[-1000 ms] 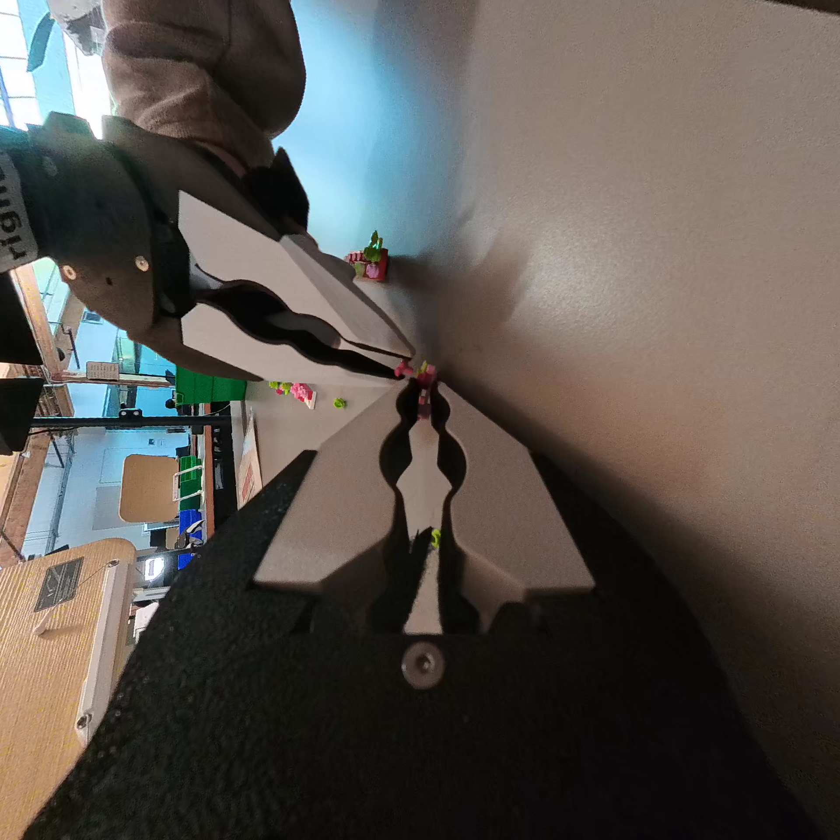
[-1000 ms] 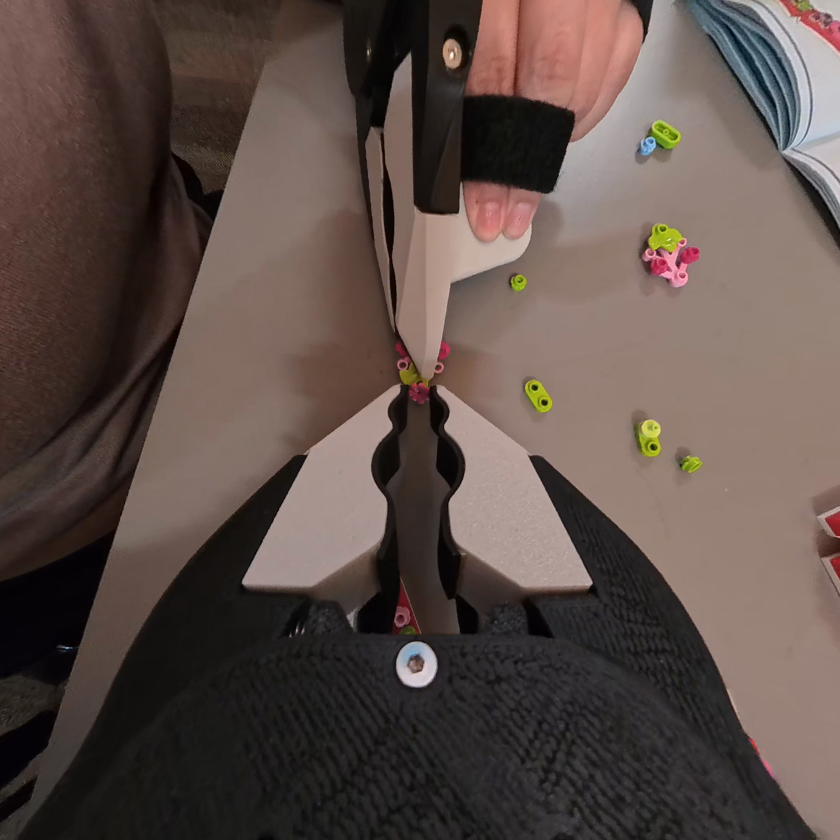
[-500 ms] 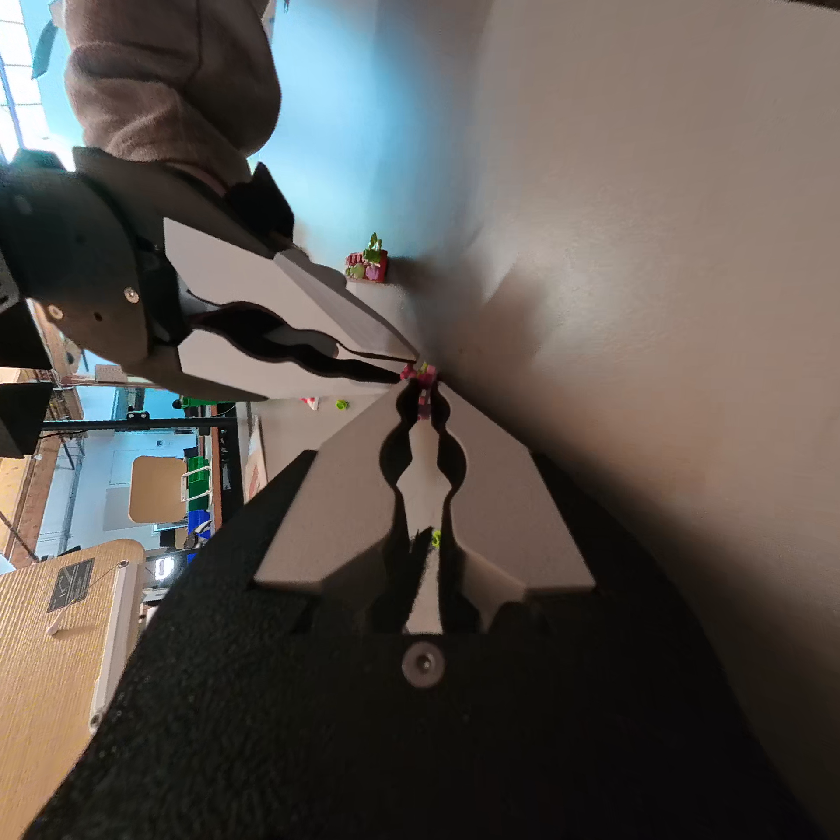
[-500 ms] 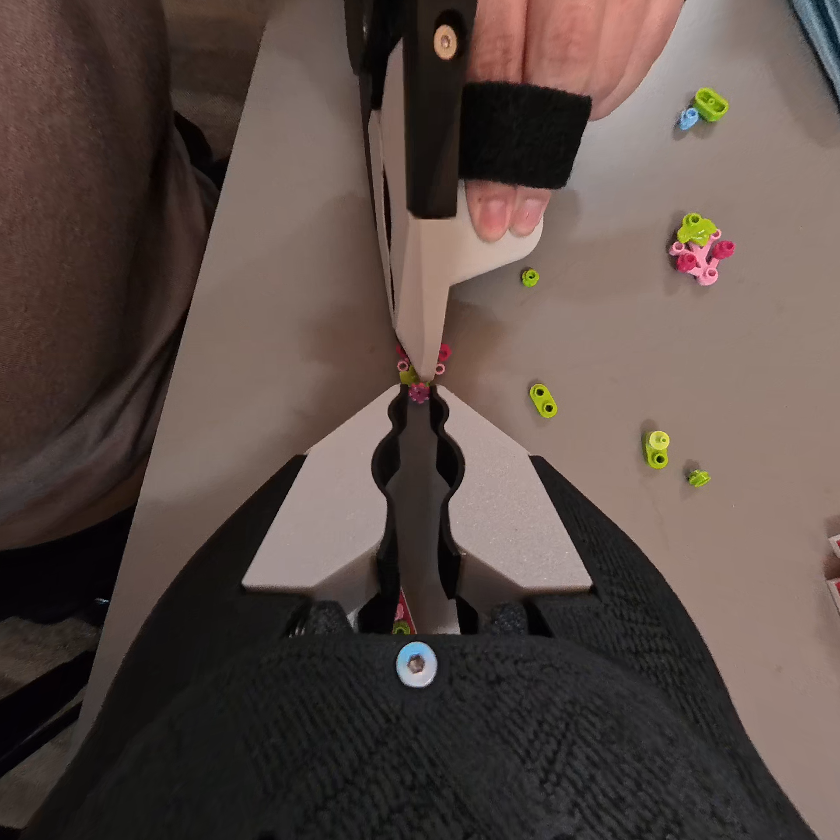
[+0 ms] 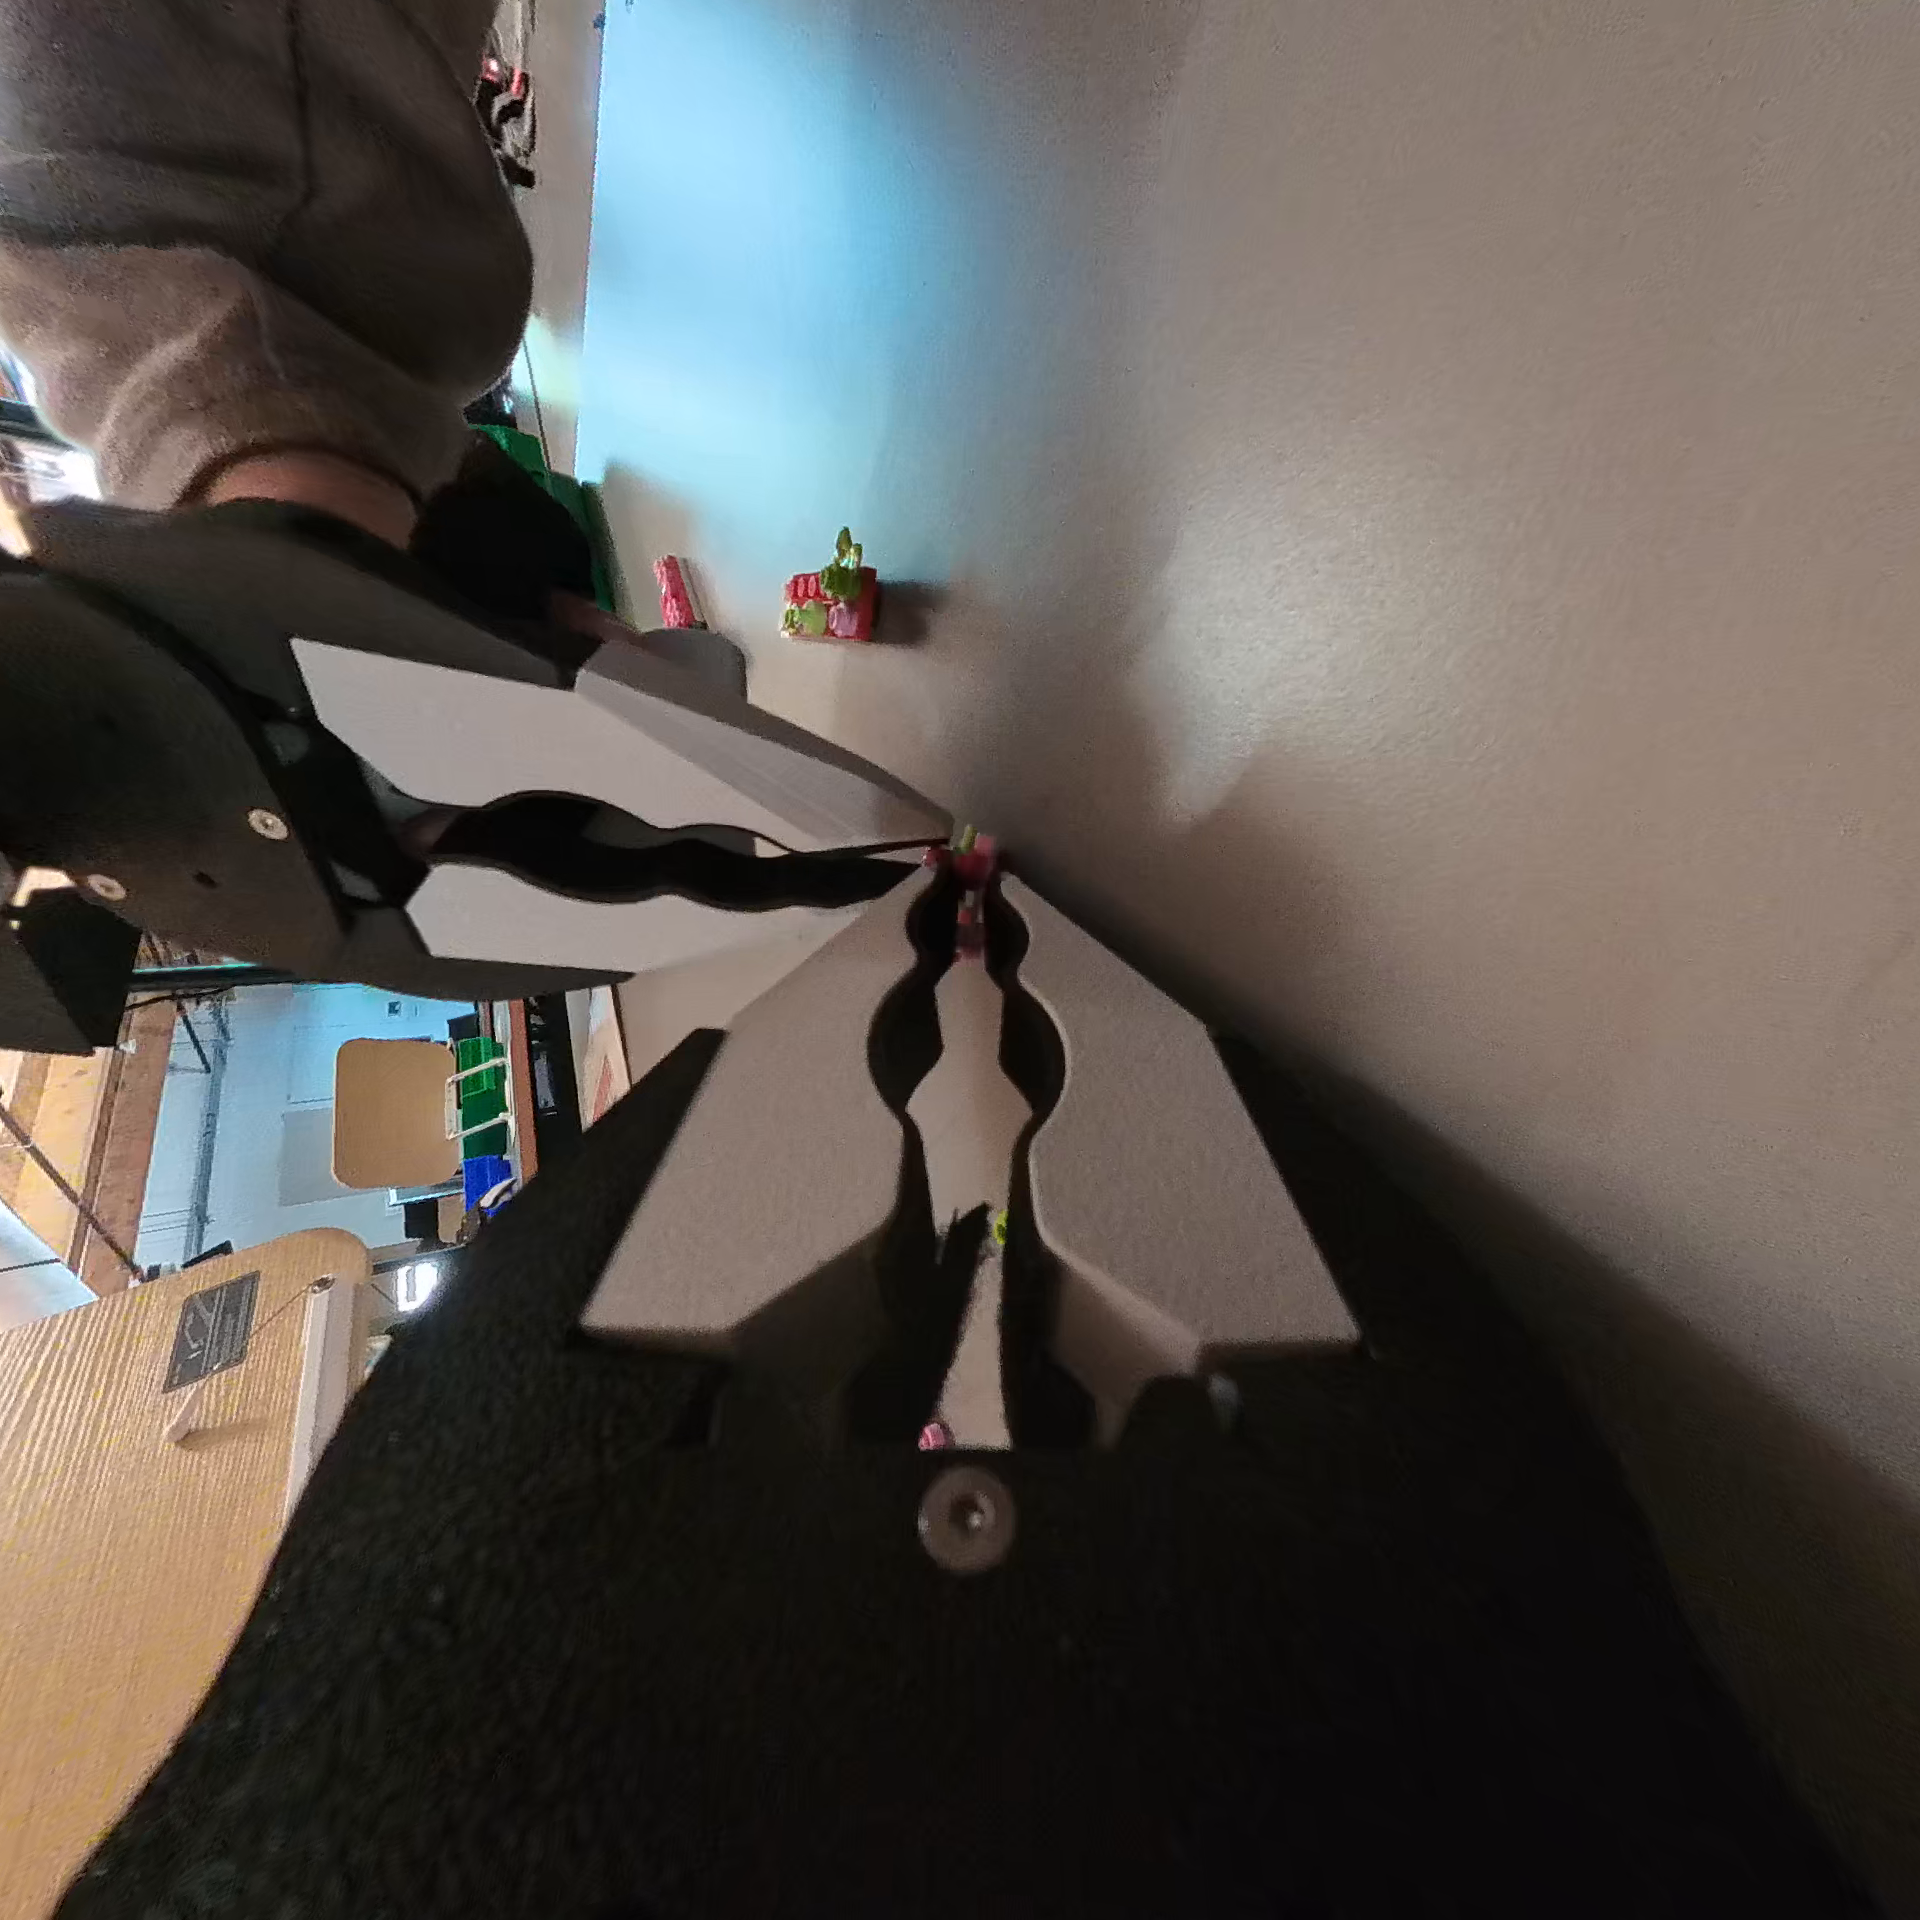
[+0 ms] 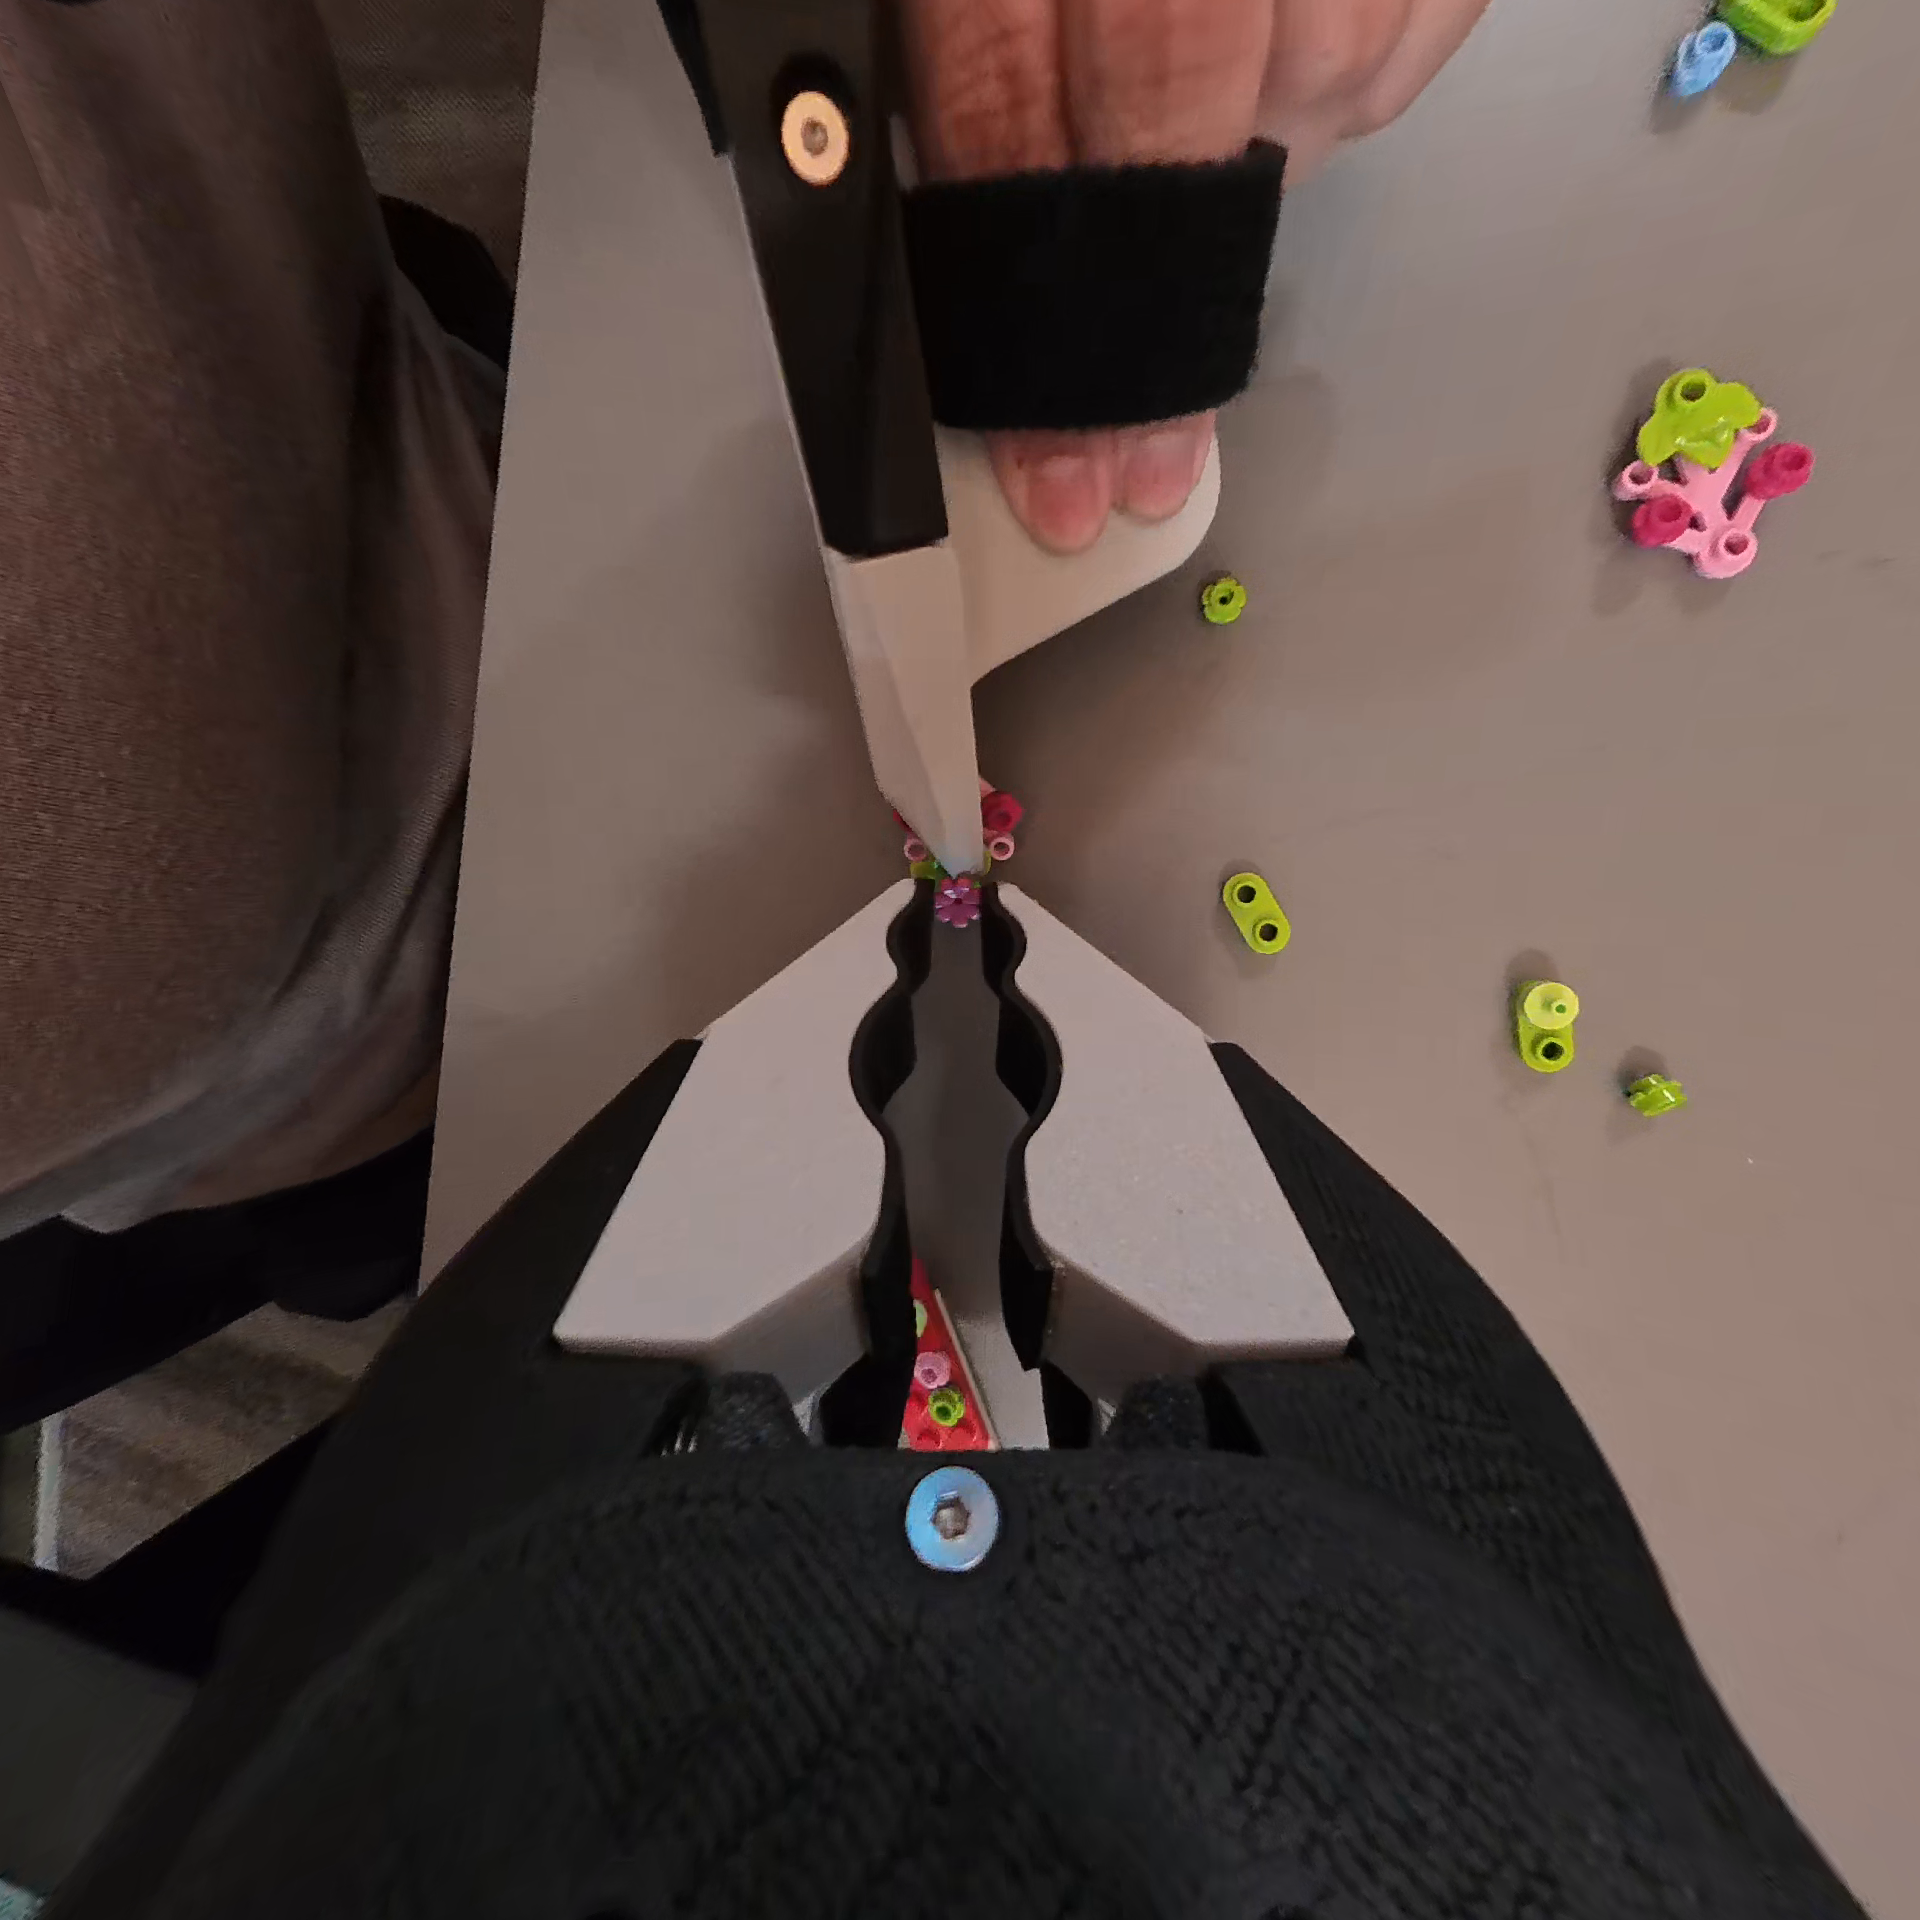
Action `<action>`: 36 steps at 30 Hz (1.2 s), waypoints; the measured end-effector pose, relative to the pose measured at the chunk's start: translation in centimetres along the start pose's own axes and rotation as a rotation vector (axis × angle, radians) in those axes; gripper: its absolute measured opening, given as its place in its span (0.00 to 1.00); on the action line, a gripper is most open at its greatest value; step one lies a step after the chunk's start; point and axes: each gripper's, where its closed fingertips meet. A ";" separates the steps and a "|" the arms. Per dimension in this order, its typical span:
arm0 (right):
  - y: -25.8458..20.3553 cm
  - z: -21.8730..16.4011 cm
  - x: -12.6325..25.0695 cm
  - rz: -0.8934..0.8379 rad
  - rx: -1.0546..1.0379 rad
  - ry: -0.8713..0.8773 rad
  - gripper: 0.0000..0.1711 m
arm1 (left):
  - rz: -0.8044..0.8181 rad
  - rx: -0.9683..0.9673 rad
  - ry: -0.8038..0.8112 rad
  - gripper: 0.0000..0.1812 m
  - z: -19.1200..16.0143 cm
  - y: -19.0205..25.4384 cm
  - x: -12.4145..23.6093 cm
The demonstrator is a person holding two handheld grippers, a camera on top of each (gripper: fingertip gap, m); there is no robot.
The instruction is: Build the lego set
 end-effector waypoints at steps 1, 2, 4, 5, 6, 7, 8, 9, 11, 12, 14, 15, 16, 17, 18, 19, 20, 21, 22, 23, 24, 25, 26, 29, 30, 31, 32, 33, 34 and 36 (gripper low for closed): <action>0.0 0.0 0.0 0.006 -0.005 -0.001 0.04 | 0.001 -0.002 -0.001 0.01 0.0 0.0 0.0; 0.0 0.0 0.0 0.013 -0.010 0.003 0.04 | 0.001 -0.001 -0.002 0.01 0.0 0.0 0.0; 0.0 0.0 -0.1 0.024 -0.021 0.014 0.04 | 0.001 -0.001 -0.001 0.01 0.0 0.0 0.0; 0.0 0.0 -0.1 0.028 -0.024 0.018 0.04 | 0.001 0.000 0.000 0.01 0.0 0.0 0.0; 0.0 0.0 -0.1 0.029 -0.025 0.021 0.04 | 0.001 0.000 0.001 0.01 0.0 0.0 0.0; 0.0 0.0 -0.1 0.028 -0.024 0.023 0.04 | 0.000 0.006 0.003 0.01 0.0 0.0 0.0; 0.0 0.0 -0.1 0.028 -0.023 0.024 0.04 | -0.003 0.018 0.010 0.01 0.0 0.0 0.0; -0.1 0.0 -0.1 0.030 -0.022 0.024 0.04 | -0.007 0.029 0.018 0.01 0.1 0.1 0.0; -0.1 0.1 -0.1 0.030 -0.016 0.023 0.04 | -0.007 0.044 0.030 0.01 0.1 0.1 0.0; -0.1 0.1 -0.1 0.029 -0.013 0.021 0.04 | -0.003 0.049 0.035 0.01 0.1 0.1 0.0; -0.1 0.1 -0.1 0.028 -0.011 0.020 0.04 | 0.002 0.057 0.040 0.01 0.1 0.1 0.0; 0.0 0.0 -0.1 0.025 -0.011 0.020 0.04 | 0.007 0.057 0.039 0.02 0.1 0.0 0.0; 0.0 0.0 0.0 0.020 -0.011 0.021 0.05 | 0.013 0.058 0.035 0.02 0.0 0.0 -0.1; 0.1 0.0 0.0 0.014 -0.011 0.021 0.05 | 0.019 0.060 0.031 0.02 0.0 0.0 -0.1; 0.2 0.0 0.1 0.009 -0.012 0.022 0.05 | 0.025 0.064 0.029 0.02 -0.1 -0.1 -0.2; 0.3 -0.1 0.1 0.005 -0.012 0.023 0.05 | 0.030 0.067 0.027 0.02 -0.1 -0.1 -0.3; 0.3 -0.1 0.2 0.003 -0.013 0.025 0.04 | 0.033 0.069 0.025 0.02 -0.2 -0.2 -0.3; 0.3 -0.1 0.2 0.004 -0.015 0.026 0.05 | 0.034 0.071 0.024 0.02 -0.2 -0.2 -0.3; 0.3 -0.1 0.2 0.004 -0.017 0.027 0.05 | 0.035 0.077 0.025 0.02 -0.2 -0.2 -0.3; 0.4 -0.1 0.2 0.002 -0.017 0.028 0.05 | 0.034 0.085 0.026 0.02 -0.2 -0.2 -0.4; 0.4 -0.1 0.2 0.002 -0.018 0.028 0.05 | 0.031 0.093 0.028 0.02 -0.2 -0.2 -0.4; 0.4 -0.1 0.2 0.002 -0.019 0.028 0.05 | 0.030 0.095 0.029 0.02 -0.2 -0.2 -0.4; 0.4 -0.1 0.2 0.002 -0.019 0.028 0.05 | 0.030 0.097 0.029 0.02 -0.2 -0.2 -0.4; 0.5 -0.1 0.2 0.006 -0.022 0.031 0.05 | 0.026 0.109 0.032 0.02 -0.3 -0.2 -0.4; 0.5 -0.1 0.2 0.007 -0.023 0.031 0.05 | 0.023 0.112 0.032 0.02 -0.3 -0.2 -0.4; 0.4 -0.1 0.2 0.010 -0.025 0.033 0.05 | 0.017 0.115 0.032 0.02 -0.3 -0.1 -0.4; 0.4 -0.1 0.2 0.016 -0.027 0.036 0.05 | 0.014 0.113 0.033 0.02 -0.2 -0.1 -0.3; 0.3 0.0 0.1 0.021 -0.029 0.039 0.05 | 0.015 0.101 0.034 0.02 -0.2 -0.1 -0.3; 0.3 0.0 0.1 0.023 -0.031 0.042 0.05 | 0.016 0.091 0.032 0.02 -0.2 0.0 -0.2; 0.3 0.1 0.1 0.026 -0.033 0.046 0.05 | 0.014 0.080 0.027 0.02 -0.2 0.0 -0.2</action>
Point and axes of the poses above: each gripper's, where its closed fingertips meet, x back along the fingers, z out of its top, y = z × x across the jaws, and after that the axes turned 12 degrees about -x, right-handed
